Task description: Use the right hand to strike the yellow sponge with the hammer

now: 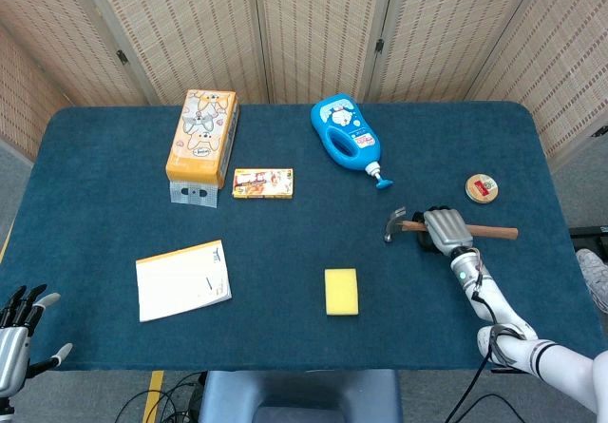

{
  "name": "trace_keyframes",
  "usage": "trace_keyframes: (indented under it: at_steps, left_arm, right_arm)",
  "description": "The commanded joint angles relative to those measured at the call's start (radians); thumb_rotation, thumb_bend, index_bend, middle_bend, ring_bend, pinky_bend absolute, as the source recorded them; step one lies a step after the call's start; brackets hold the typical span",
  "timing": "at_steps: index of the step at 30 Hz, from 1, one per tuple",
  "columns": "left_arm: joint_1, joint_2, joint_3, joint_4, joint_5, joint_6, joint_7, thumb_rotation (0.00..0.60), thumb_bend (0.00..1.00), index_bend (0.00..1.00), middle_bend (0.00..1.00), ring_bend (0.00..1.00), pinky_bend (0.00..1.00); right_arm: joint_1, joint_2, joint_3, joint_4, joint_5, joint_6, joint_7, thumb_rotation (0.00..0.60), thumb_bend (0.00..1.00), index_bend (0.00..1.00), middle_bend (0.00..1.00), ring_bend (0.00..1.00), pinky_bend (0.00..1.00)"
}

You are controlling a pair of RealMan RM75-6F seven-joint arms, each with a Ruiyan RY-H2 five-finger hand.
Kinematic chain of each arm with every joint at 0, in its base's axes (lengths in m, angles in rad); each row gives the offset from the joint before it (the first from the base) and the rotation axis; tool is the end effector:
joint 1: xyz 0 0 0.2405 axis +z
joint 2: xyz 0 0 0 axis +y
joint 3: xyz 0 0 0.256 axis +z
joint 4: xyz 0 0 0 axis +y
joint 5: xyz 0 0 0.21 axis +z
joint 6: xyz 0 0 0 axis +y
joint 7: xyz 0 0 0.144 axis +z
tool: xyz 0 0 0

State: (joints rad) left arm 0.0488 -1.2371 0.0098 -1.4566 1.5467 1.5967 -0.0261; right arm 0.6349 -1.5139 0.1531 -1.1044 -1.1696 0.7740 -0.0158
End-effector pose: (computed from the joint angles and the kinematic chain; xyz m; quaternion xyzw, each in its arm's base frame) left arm -0.3413 0.1254 0.1386 -0.5742 -0.3976 -0.3699 0.6127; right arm -0.2803 -0.3699 0.0208 0.6931 -0.4573 0.2816 0.4808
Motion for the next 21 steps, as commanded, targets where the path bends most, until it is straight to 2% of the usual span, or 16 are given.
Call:
trace_keyframes:
  at_steps: [1,5,16,21]
  left_arm:
    - [0.001,0.001,-0.001,-0.001,-0.001,0.001,-0.001,0.6,0.2,0.24,0.16,0.06,0.2]
    - [0.001,0.003,-0.002,-0.003,0.0,0.002,-0.002,0.6,0.2,0.24,0.16,0.06,0.2]
    - [0.006,0.007,-0.001,-0.011,0.003,0.01,0.002,0.6,0.2,0.24,0.16,0.06,0.2]
    - [0.007,0.007,0.0,-0.015,0.003,0.01,0.006,0.6,0.2,0.24,0.16,0.06,0.2]
  right_arm:
    - [-0.01,0.015,0.0,-0.018,-0.026,0.024,0.029,0.6,0.67,0.66,0.65,0.36,0.27]
    - [-0.022,0.029,-0.007,-0.036,-0.065,0.059,0.059,0.6,0.69,0.69,0.69,0.43,0.31]
    - [-0.044,0.064,-0.031,-0.081,-0.173,0.155,0.107,0.6,0.7,0.75,0.76,0.59,0.6]
    - [-0.059,0.068,-0.044,-0.093,-0.238,0.236,0.122,0.6,0.7,0.78,0.79,0.64,0.69]
